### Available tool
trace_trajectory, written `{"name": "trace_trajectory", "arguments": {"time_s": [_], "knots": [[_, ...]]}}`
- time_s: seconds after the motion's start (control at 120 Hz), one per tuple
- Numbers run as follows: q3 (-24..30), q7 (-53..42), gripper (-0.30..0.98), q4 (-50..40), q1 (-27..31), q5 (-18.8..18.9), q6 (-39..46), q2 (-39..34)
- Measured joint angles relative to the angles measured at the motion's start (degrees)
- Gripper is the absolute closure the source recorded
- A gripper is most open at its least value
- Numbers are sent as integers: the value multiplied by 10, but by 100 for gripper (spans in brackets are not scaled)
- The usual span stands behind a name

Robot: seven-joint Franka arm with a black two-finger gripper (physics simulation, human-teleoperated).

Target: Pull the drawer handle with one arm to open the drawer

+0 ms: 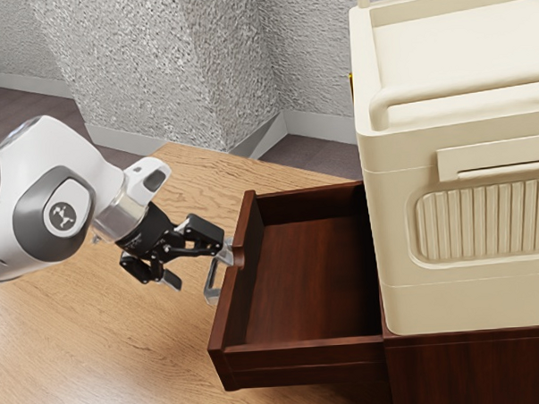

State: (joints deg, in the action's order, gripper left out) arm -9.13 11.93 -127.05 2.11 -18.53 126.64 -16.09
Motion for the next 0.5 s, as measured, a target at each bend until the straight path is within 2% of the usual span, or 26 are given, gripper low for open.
{"name": "trace_trajectory", "arguments": {"time_s": [0.5], "knots": [[9,-8,0,25,-6,9,-2,-5]]}}
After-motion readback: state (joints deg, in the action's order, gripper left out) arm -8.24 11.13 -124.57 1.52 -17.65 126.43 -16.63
